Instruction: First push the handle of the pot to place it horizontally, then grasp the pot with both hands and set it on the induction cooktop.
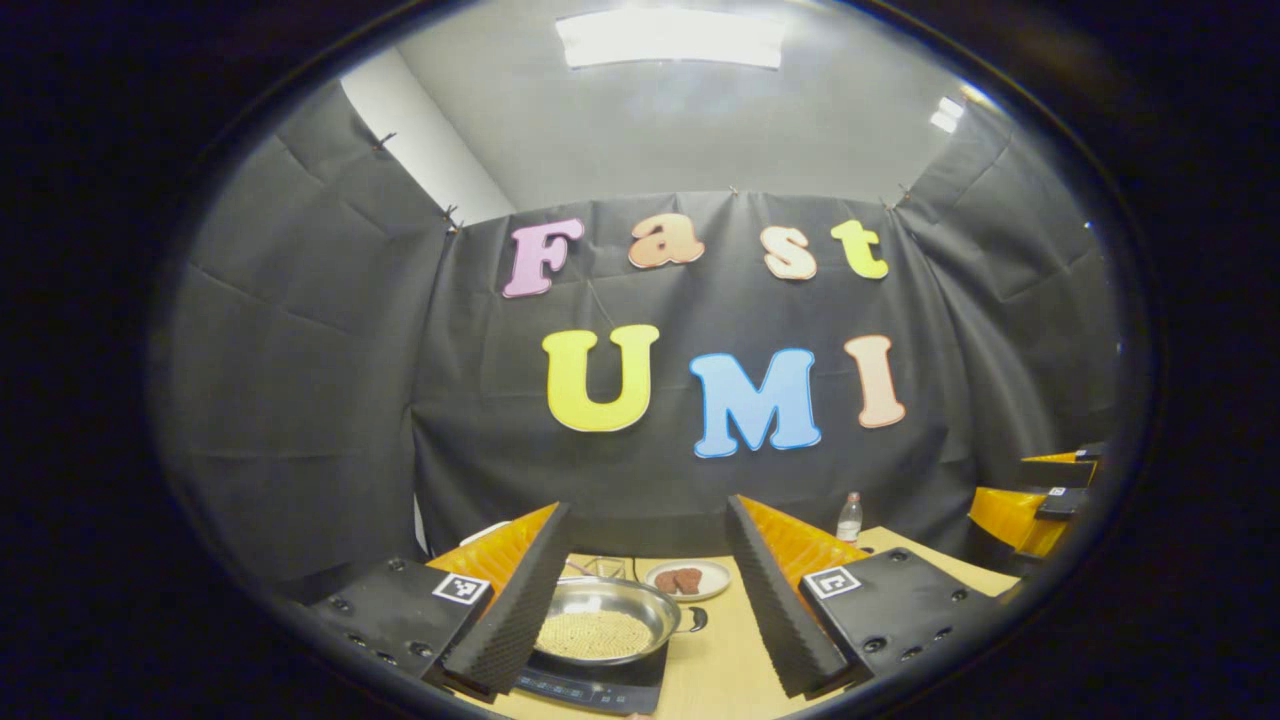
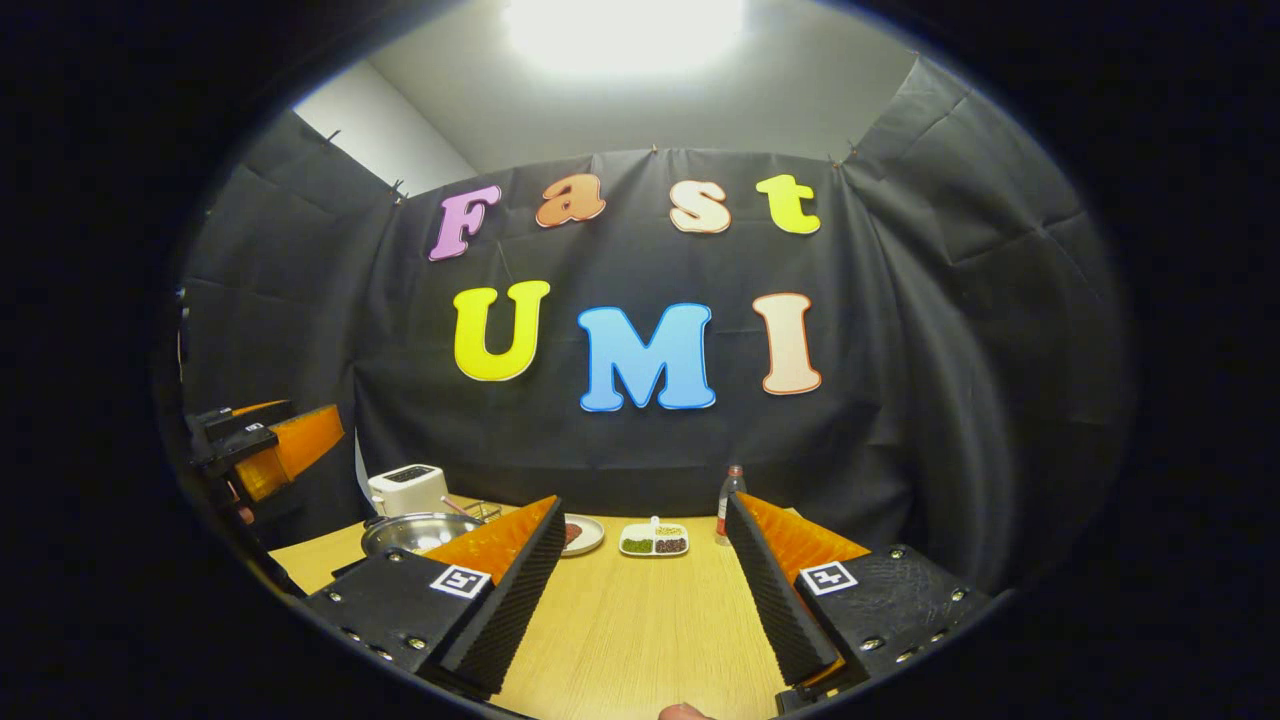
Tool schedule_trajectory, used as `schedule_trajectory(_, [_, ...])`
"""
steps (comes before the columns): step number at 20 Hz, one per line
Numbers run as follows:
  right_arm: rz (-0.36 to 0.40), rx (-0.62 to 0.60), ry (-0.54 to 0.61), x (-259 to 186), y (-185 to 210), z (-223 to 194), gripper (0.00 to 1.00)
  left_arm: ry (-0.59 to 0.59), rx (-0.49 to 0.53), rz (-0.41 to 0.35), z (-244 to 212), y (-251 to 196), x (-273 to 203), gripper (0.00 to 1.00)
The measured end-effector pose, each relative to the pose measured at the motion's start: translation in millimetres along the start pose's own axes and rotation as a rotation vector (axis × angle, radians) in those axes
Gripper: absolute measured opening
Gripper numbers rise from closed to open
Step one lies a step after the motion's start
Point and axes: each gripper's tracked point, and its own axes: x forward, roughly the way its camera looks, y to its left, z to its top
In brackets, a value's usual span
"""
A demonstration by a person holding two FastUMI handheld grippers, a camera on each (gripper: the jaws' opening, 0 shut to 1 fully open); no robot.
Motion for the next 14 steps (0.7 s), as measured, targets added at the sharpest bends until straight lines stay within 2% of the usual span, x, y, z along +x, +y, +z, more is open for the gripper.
schedule_trajectory(1, [-0.003, 0.002, -0.003, -1.9, 2.5, 0.6, 0.96, 0.002, -0.002, -0.002, -1.4, 2.7, -4.0, 0.94])
schedule_trajectory(2, [-0.005, 0.005, -0.008, -3.9, 5.4, 1.5, 0.97, 0.005, -0.004, -0.006, -3.3, 4.5, -6.4, 1.00])
schedule_trajectory(4, [-0.010, 0.007, -0.005, -5.7, 10.4, 1.1, 0.97, 0.005, 0.000, -0.009, -4.3, 11.4, -8.9, 1.00])
schedule_trajectory(6, [-0.009, 0.003, -0.012, -8.0, 15.0, 4.5, 0.97, -0.001, -0.006, -0.013, -1.7, 15.0, -10.2, 0.94])
schedule_trajectory(13, [-0.015, -0.022, -0.032, -11.9, 23.5, 15.8, 0.97, -0.018, -0.029, -0.012, -0.1, 26.2, -12.8, 0.94])
schedule_trajectory(14, [-0.016, -0.024, -0.029, -13.4, 24.7, 14.6, 0.97, -0.018, -0.026, -0.012, -2.3, 27.5, -12.7, 0.98])
